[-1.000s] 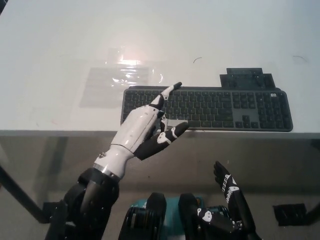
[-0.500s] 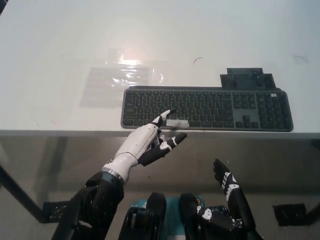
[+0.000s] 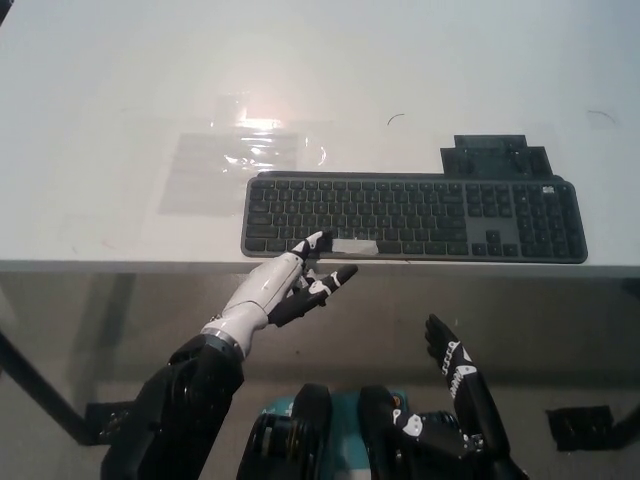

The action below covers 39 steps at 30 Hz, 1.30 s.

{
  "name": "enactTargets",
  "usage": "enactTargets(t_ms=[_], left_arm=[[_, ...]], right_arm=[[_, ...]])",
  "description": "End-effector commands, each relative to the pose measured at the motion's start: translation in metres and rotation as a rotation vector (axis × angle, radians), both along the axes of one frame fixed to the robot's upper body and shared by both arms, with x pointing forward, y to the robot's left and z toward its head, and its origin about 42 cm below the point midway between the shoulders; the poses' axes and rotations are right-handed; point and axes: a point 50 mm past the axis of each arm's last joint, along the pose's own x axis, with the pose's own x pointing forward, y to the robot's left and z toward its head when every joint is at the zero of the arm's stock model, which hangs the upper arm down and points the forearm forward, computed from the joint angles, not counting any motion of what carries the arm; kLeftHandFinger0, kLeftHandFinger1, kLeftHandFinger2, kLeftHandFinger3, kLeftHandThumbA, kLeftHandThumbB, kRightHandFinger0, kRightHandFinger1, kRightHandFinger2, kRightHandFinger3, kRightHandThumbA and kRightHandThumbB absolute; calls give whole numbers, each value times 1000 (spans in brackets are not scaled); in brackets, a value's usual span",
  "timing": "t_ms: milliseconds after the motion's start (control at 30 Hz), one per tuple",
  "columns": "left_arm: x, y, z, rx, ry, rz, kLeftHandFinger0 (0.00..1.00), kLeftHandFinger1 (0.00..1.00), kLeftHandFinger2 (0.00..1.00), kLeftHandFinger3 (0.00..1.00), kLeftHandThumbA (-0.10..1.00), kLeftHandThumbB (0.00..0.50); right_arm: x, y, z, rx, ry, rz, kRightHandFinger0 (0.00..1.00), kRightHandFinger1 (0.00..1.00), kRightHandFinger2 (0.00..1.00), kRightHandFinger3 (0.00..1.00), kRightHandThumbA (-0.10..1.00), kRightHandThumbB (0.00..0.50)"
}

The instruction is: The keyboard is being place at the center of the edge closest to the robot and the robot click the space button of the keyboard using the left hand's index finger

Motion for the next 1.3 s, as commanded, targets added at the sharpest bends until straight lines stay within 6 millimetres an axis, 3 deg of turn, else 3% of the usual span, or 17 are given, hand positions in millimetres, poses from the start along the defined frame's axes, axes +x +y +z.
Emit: enactTargets(t_ms=[0,133,200,533,567,600,667,700,733,800,867,900,967,1067,1133,1267], left_arm=[[9,-3,17,-7,-95,-16,71,252,378,1000,1000,290],[5,-7,3,7,-73,-29,64,236,362,1000,1000,291],[0,-9,-7,19,-64,-32,5,153,301,1000,1000,300],[-29,-26,-43,44,0,-76,23,219,344,1000,1000,283],[-32,-27,-47,46,6,-80,39,209,319,1000,1000,283],[-36,-28,-53,45,7,-85,3,135,210,1000,1000,276],[-40,-30,-62,49,21,-84,4,48,94,1000,1000,276],[-41,-31,-67,66,40,-81,49,2,83,1000,1000,271],[-42,-31,-70,78,62,-80,42,0,82,1000,1000,293],[-44,-30,-78,97,73,-78,0,0,114,1000,1000,284],[-45,-28,-85,106,76,-76,0,0,8,1000,1000,266],[-45,-27,-87,108,77,-77,0,0,0,1000,1000,266],[-43,-25,-92,109,76,-78,26,22,17,1000,1000,252],[-42,-22,-97,112,86,-70,74,66,118,1000,1000,255],[-39,-19,-98,118,97,-63,68,54,189,1000,1000,259],[-38,-17,-95,117,92,-62,57,60,231,1000,1000,267]], right_arm=[[9,7,15,27,-87,29,1000,1000,1000,1000,1000,402],[9,7,16,23,-90,26,1000,1000,1000,1000,1000,396],[9,7,16,26,-88,23,1000,1000,1000,1000,1000,400],[13,6,19,12,-101,28,1000,1000,1000,1000,1000,416],[13,6,18,11,-101,28,1000,1000,1000,1000,1000,417],[14,6,18,8,-99,27,1000,1000,1000,1000,1000,425],[14,6,18,11,-95,23,1000,1000,1000,1000,1000,433],[13,6,18,9,-97,20,1000,1000,1000,1000,1000,433],[14,5,19,10,-101,22,1000,1000,1000,1000,1000,432],[15,6,19,10,-103,23,1000,1000,1000,1000,1000,438],[17,7,21,10,-105,22,1000,1000,1000,1000,1000,446],[17,7,21,11,-103,21,1000,1000,1000,1000,1000,448],[19,7,22,12,-105,21,1000,1000,1000,1000,1000,456],[18,7,21,13,-102,23,1000,1000,1000,1000,1000,443],[18,7,22,19,-100,25,1000,1000,1000,1000,1000,447],[19,6,22,16,-102,30,1000,1000,1000,1000,1000,438]])
